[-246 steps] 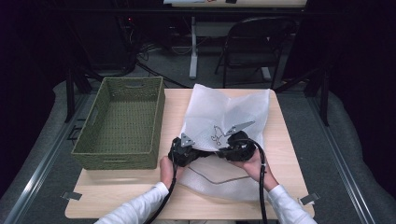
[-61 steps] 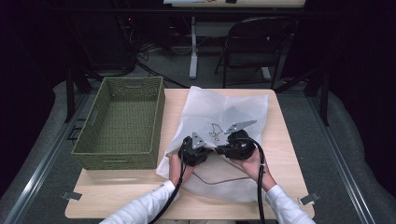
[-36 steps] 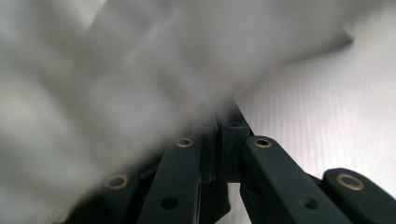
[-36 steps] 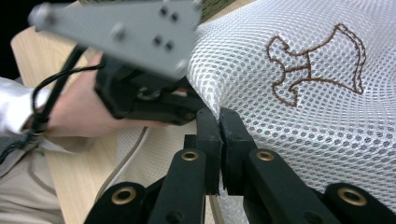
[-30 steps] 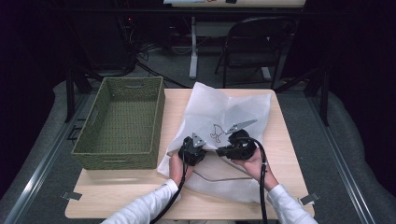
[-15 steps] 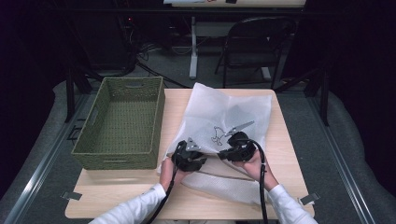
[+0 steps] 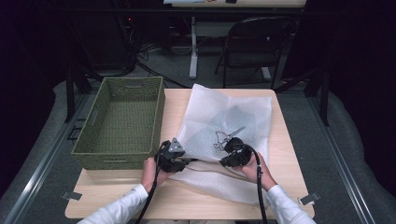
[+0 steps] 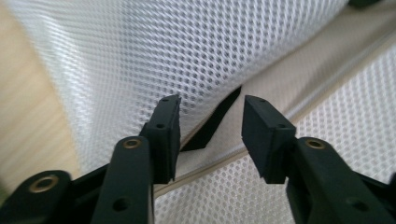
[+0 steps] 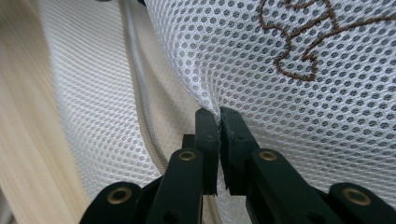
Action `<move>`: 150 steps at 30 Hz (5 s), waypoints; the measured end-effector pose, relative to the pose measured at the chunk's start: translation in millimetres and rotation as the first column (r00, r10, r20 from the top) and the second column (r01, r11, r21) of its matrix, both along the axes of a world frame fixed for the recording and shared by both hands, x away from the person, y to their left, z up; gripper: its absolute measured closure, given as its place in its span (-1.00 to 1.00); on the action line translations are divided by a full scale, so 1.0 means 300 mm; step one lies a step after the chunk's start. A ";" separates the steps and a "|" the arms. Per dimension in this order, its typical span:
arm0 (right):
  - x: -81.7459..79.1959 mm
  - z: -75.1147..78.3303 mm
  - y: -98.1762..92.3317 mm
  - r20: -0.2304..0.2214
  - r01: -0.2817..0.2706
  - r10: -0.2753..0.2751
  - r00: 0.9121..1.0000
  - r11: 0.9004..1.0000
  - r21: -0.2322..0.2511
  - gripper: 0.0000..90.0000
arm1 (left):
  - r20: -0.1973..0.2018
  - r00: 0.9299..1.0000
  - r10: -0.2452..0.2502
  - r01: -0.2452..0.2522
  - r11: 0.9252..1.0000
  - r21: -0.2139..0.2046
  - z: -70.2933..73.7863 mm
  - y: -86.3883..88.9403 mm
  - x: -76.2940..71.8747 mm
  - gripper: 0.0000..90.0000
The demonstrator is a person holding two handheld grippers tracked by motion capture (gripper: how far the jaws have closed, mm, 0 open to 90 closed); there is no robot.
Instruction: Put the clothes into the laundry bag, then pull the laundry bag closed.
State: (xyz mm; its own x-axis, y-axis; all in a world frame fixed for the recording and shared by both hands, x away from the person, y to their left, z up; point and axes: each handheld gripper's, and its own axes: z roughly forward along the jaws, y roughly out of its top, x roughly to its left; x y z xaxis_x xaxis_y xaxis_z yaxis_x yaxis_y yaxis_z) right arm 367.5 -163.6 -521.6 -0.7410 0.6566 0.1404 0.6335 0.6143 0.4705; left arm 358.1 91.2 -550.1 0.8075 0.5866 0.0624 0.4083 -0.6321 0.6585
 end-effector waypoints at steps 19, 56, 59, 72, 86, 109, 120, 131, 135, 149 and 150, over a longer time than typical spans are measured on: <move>0.013 -0.078 0.019 0.010 -0.034 0.035 0.999 0.995 -0.091 0.91 | -0.105 0.994 0.004 -0.004 1.000 0.003 -0.064 0.012 0.005 0.99; -0.080 0.078 0.081 0.164 -0.195 0.200 0.966 0.980 -0.048 -0.52 | -0.192 0.972 0.137 -0.133 0.990 0.034 -0.011 0.179 -0.178 -0.23; -0.091 0.073 0.118 0.173 -0.214 0.220 0.960 0.975 -0.056 -0.51 | -0.193 0.970 0.149 -0.141 0.988 0.057 -0.027 0.178 -0.174 -0.18; -0.088 0.030 0.240 0.184 -0.291 0.294 0.938 0.956 -0.047 -0.42 | -0.189 0.971 0.149 -0.148 0.989 0.020 -0.052 0.214 -0.175 0.24; -0.041 -0.012 0.377 0.219 -0.342 0.335 0.916 0.940 -0.008 0.22 | -0.135 0.982 0.134 -0.139 0.990 -0.027 -0.063 0.214 -0.204 0.74; -0.012 -0.112 0.547 0.224 -0.416 0.412 0.883 0.909 -0.034 0.80 | -0.166 0.982 0.094 -0.107 0.992 -0.066 -0.054 0.218 -0.226 0.71; -0.050 -0.075 0.520 0.284 -0.409 0.404 0.870 0.911 -0.041 0.81 | -0.174 0.977 0.123 -0.142 0.985 -0.099 0.003 0.226 -0.213 0.00; -0.078 -0.058 0.482 0.303 -0.396 0.383 0.873 0.918 -0.020 0.81 | -0.279 0.949 0.148 -0.192 0.971 -0.139 -0.020 0.239 -0.139 -0.11; -0.088 -0.049 0.466 0.316 -0.390 0.376 0.871 0.920 -0.018 0.81 | -0.316 0.942 0.115 -0.177 0.969 -0.173 -0.035 0.230 -0.118 -0.05; -0.108 -0.043 0.414 0.314 -0.374 0.364 0.877 0.927 -0.031 0.81 | -0.266 0.962 0.069 -0.123 0.973 -0.193 -0.031 0.179 -0.123 0.78; -0.107 -0.046 0.414 0.306 -0.374 0.366 0.879 0.927 -0.035 0.81 | -0.259 0.964 0.064 -0.117 0.974 -0.194 -0.030 0.179 -0.123 0.80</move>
State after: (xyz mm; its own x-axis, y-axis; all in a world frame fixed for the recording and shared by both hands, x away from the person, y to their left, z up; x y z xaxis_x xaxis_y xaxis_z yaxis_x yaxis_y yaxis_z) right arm 335.4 -39.5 -535.3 -0.9384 0.3252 -0.1166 0.1870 0.7619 0.6201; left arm 321.2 145.0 -559.3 0.7248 0.6364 -0.2641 0.6253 -0.4467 0.6399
